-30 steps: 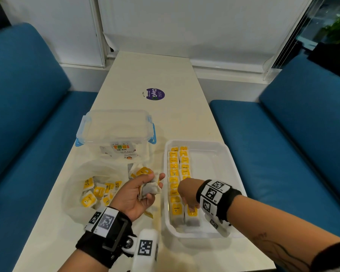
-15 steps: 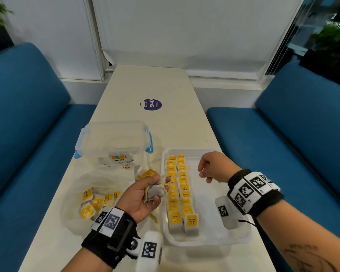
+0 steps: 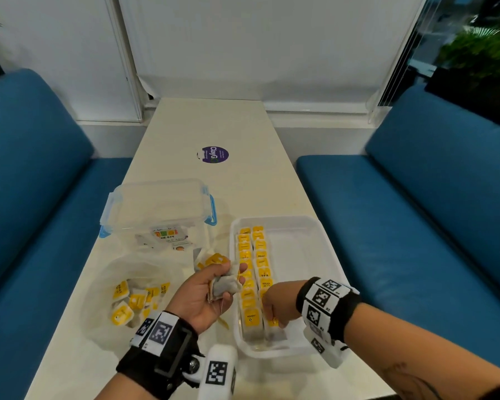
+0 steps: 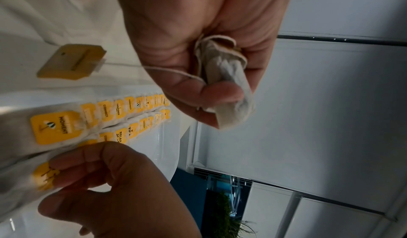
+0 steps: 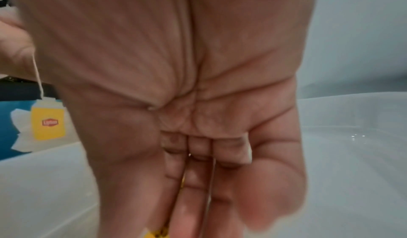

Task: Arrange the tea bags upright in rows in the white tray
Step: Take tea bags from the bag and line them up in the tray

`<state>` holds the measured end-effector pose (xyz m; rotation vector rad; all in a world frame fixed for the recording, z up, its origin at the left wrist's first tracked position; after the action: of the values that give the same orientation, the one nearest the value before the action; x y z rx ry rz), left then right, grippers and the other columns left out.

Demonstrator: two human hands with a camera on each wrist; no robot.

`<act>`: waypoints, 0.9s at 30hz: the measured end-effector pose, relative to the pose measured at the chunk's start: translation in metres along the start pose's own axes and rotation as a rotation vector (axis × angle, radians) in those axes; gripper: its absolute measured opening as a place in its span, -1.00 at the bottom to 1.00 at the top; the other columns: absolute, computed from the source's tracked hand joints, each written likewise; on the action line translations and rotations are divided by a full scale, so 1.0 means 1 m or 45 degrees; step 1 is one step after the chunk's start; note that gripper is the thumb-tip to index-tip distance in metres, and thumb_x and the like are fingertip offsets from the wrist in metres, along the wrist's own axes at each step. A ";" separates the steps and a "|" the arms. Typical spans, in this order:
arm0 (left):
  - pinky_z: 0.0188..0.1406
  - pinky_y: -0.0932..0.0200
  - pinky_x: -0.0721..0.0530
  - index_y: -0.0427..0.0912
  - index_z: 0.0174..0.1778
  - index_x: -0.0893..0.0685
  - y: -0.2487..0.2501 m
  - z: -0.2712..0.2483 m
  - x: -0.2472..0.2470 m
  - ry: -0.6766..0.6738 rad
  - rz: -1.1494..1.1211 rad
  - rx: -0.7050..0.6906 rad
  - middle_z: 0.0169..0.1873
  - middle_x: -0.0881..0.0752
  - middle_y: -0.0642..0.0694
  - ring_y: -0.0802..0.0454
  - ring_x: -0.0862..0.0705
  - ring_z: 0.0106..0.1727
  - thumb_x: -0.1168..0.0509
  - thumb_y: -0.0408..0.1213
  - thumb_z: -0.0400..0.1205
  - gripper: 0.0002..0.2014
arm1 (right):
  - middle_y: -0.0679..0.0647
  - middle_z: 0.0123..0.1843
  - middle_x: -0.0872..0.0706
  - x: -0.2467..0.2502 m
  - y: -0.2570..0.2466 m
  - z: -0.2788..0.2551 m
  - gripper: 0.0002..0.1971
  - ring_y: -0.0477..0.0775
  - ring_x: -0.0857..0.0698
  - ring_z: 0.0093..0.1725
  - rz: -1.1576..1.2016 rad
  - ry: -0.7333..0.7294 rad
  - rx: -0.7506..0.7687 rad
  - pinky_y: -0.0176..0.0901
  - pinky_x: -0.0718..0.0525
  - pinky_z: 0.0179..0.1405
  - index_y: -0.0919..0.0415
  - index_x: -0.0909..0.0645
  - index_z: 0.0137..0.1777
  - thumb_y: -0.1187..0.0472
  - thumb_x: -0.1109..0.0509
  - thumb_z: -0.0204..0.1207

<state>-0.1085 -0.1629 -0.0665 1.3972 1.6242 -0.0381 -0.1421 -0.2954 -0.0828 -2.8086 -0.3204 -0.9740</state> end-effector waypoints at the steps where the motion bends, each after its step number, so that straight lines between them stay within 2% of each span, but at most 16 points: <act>1: -0.75 0.41 -0.53 -0.24 -0.57 -0.78 0.000 -0.002 0.000 -0.004 0.004 -0.009 -0.10 -0.65 -0.20 0.10 -0.72 -0.45 -0.12 -0.30 0.66 -0.49 | 0.21 0.41 -0.55 0.001 -0.001 0.001 -0.60 0.19 -0.52 0.34 0.012 0.007 0.007 -0.28 -0.52 0.20 0.33 -0.49 0.44 0.33 -0.30 0.60; 2: -0.75 0.40 -0.53 -0.24 -0.57 -0.78 0.000 -0.004 0.000 -0.005 0.002 -0.015 -0.10 -0.65 -0.20 0.10 -0.72 -0.45 -0.12 -0.30 0.66 -0.49 | 0.21 0.36 -0.57 0.002 -0.002 0.001 -0.60 0.18 -0.55 0.21 0.027 0.023 0.012 -0.49 -0.57 -0.05 0.32 -0.49 0.44 0.35 -0.30 0.60; 3: -0.75 0.40 -0.54 -0.26 -0.54 -0.79 -0.001 -0.005 0.001 -0.012 -0.005 -0.012 -0.11 -0.66 -0.20 0.09 -0.72 -0.45 -0.12 -0.29 0.65 -0.51 | 0.21 0.25 -0.58 0.003 -0.002 0.002 -0.61 0.13 -0.54 0.02 0.043 0.029 0.006 -0.64 -0.51 -0.40 0.33 -0.50 0.43 0.36 -0.29 0.60; 4: -0.75 0.39 -0.54 -0.29 -0.50 -0.80 -0.001 -0.006 0.001 -0.017 -0.017 -0.001 -0.13 -0.67 -0.20 0.09 -0.73 -0.45 -0.13 -0.29 0.64 -0.53 | 0.19 0.13 -0.55 0.005 -0.001 0.003 -0.62 0.10 -0.50 -0.15 0.072 0.039 -0.011 -0.65 -0.45 -0.64 0.35 -0.51 0.42 0.38 -0.28 0.60; 5: -0.75 0.38 -0.55 -0.32 -0.45 -0.81 -0.001 -0.007 0.003 -0.015 -0.028 0.008 -0.17 -0.69 -0.20 0.08 -0.73 -0.44 -0.14 -0.29 0.64 -0.56 | 0.17 0.06 -0.52 0.007 0.001 0.003 -0.64 0.07 -0.48 -0.27 0.110 0.058 -0.036 -0.63 -0.42 -0.74 0.37 -0.53 0.39 0.41 -0.27 0.59; 6: -0.75 0.38 -0.56 -0.35 -0.40 -0.82 -0.001 -0.008 0.003 -0.007 -0.040 0.011 -0.22 -0.71 -0.21 0.08 -0.73 -0.45 -0.14 -0.29 0.65 -0.57 | 0.14 0.01 -0.52 0.011 0.004 0.003 -0.65 0.06 -0.49 -0.30 0.166 0.092 -0.068 -0.56 -0.43 -0.78 0.37 -0.56 0.36 0.42 -0.27 0.58; 8: -0.74 0.37 -0.57 -0.38 -0.36 -0.82 0.000 -0.009 0.004 -0.006 -0.055 0.007 -0.31 -0.72 -0.21 0.08 -0.73 -0.46 -0.13 -0.29 0.66 -0.57 | 0.09 -0.07 -0.60 0.020 0.013 -0.001 -0.71 0.03 -0.59 -0.21 0.390 0.191 -0.127 -0.45 -0.51 -0.63 0.31 -0.60 0.28 0.40 -0.28 0.57; 10: -0.73 0.38 -0.57 -0.32 -0.43 -0.82 0.001 -0.010 0.002 -0.007 -0.048 -0.023 -0.32 -0.74 -0.21 0.08 -0.72 -0.46 -0.12 -0.29 0.68 -0.53 | 0.05 -0.18 -0.64 0.031 0.021 -0.012 -0.82 -0.05 -0.61 -0.29 0.624 0.315 -0.153 -0.33 -0.55 -0.48 0.22 -0.64 0.12 0.36 -0.31 0.56; 12: -0.73 0.39 -0.57 -0.26 -0.52 -0.80 0.003 -0.011 -0.003 0.000 -0.050 -0.056 -0.25 -0.73 -0.19 0.09 -0.72 -0.44 -0.13 -0.29 0.66 -0.51 | 0.01 -0.20 -0.66 0.040 0.023 -0.023 -0.85 -0.12 -0.59 -0.33 0.769 0.430 -0.086 -0.32 -0.55 -0.47 0.11 -0.59 0.01 0.34 -0.35 0.51; 15: -0.74 0.39 -0.56 -0.22 -0.48 -0.80 0.007 -0.010 -0.013 -0.012 -0.110 -0.075 -0.16 -0.72 -0.18 0.08 -0.72 -0.42 -0.26 -0.29 0.48 -0.72 | -0.16 -0.16 -0.62 0.047 0.003 -0.036 -0.71 -0.13 -0.60 -0.23 0.901 0.435 0.129 -0.35 -0.55 -0.39 -0.03 -0.53 0.01 0.31 -0.50 0.41; 17: -0.74 0.38 -0.57 -0.24 -0.36 -0.80 0.010 -0.009 -0.022 -0.059 -0.171 -0.076 -0.23 -0.76 -0.19 0.06 -0.73 -0.44 -0.28 -0.28 0.39 -0.81 | -0.27 -0.19 -0.53 0.043 -0.016 -0.037 -0.62 -0.13 -0.58 -0.17 0.877 0.395 0.207 -0.34 -0.57 -0.20 0.02 -0.52 0.13 0.20 -0.57 0.37; 18: -0.74 0.38 -0.57 -0.23 -0.40 -0.80 0.011 -0.009 -0.026 -0.082 -0.178 -0.093 -0.25 -0.78 -0.19 0.05 -0.74 -0.43 -0.27 -0.28 0.39 -0.80 | -0.29 -0.20 -0.50 0.040 -0.024 -0.035 -0.56 -0.13 -0.57 -0.16 0.865 0.405 0.218 -0.35 -0.54 -0.16 0.05 -0.51 0.20 0.14 -0.58 0.36; 20: -0.74 0.37 -0.58 -0.21 -0.52 -0.79 0.015 -0.009 -0.034 -0.123 -0.166 -0.131 -0.25 -0.79 -0.17 0.06 -0.75 -0.42 -0.24 -0.28 0.41 -0.73 | -0.27 -0.24 -0.47 0.035 -0.035 -0.029 -0.66 -0.16 -0.52 -0.23 0.865 0.525 0.237 -0.42 -0.46 -0.25 0.04 -0.51 0.07 0.09 -0.56 0.38; 22: -0.72 0.35 -0.61 -0.22 -0.52 -0.80 0.018 -0.009 -0.036 -0.143 -0.155 -0.165 -0.26 -0.79 -0.17 0.05 -0.75 -0.41 -0.22 -0.28 0.45 -0.69 | -0.17 -0.25 -0.59 0.033 -0.039 -0.025 -0.89 -0.19 -0.53 -0.27 0.899 0.664 0.266 -0.45 -0.46 -0.28 0.06 -0.63 -0.09 0.19 -0.50 0.44; 24: -0.67 0.30 -0.66 -0.21 -0.50 -0.81 0.020 -0.006 -0.031 -0.114 -0.152 -0.209 -0.22 -0.79 -0.19 0.02 -0.78 -0.36 -0.19 -0.31 0.56 -0.63 | -0.14 -0.30 -0.66 0.031 -0.034 -0.025 -0.88 -0.23 -0.57 -0.33 0.999 0.700 0.248 -0.47 -0.50 -0.27 0.22 -0.76 -0.03 0.29 -0.45 0.46; 27: -0.50 0.15 -0.77 -0.21 -0.52 -0.78 0.023 -0.002 -0.020 -0.055 -0.186 -0.267 -0.12 -0.75 -0.27 -0.10 -0.81 -0.27 -0.15 -0.34 0.65 -0.55 | -0.15 -0.38 -0.62 0.030 -0.024 -0.033 -0.86 -0.24 -0.58 -0.47 1.107 0.674 0.217 -0.48 -0.58 -0.34 0.30 -0.75 0.01 0.34 -0.47 0.46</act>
<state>-0.0943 -0.1688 -0.0405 1.1105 1.6414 0.0167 -0.1444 -0.2749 -0.0366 -2.0418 0.7658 -1.2699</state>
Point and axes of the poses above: each hand's wrist, its own z-axis towards the middle knuckle, its own x-axis out of the back of the hand, y = z × x, the point moved 4 cm from there along z, towards the middle knuckle
